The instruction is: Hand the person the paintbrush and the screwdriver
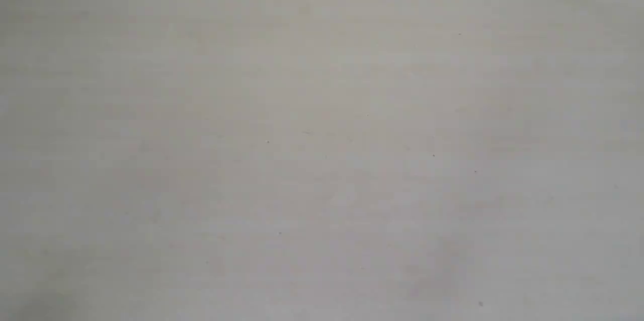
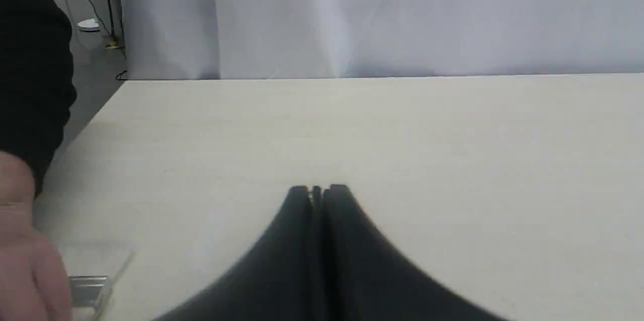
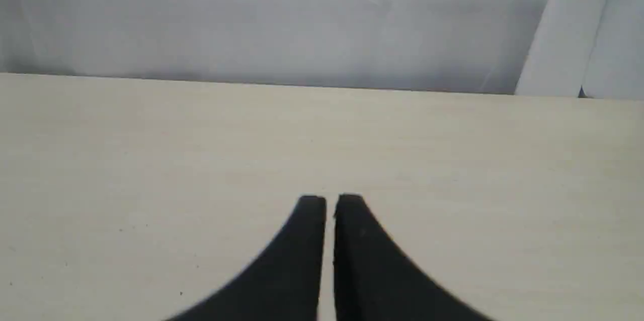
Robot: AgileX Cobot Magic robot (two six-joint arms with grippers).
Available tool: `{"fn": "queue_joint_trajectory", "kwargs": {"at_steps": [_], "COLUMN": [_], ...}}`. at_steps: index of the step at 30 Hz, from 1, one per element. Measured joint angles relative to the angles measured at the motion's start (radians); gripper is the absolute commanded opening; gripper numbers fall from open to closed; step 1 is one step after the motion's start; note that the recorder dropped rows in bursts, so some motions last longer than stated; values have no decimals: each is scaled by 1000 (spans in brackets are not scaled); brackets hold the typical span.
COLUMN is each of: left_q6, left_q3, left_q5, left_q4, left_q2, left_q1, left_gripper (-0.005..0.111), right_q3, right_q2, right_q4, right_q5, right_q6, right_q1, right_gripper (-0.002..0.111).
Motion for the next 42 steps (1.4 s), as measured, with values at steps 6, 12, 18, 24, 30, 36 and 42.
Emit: {"fn": "queue_joint_trajectory", "kwargs": {"at_steps": [6,12,18,24,30,36,42], "left_q6": [0,0,0,0,0,0,0], "left_q3": [0,0,0,0,0,0,0], "left_q5": [0,0,0,0,0,0,0], "left_q4": [2,2,2,2,2,2,0], "left_q2": [0,0,0,0,0,0,0], "left_q1": [0,0,0,0,0,0,0], "left_gripper": [0,0,0,0,0,0,0], "right_q3": [66,108,108,109,109,109,109], "right_q2": [0,0,0,0,0,0,0], "right_q4": [0,0,0,0,0,0,0], "right_q5": [7,0,-12,-17,-17,-19,-19], "right_q6": [-4,-4,-4,-4,-4,5,16], "right_q1": [0,0,0,0,0,0,0], "right_gripper": [5,5,5,5,5,5,5]}}
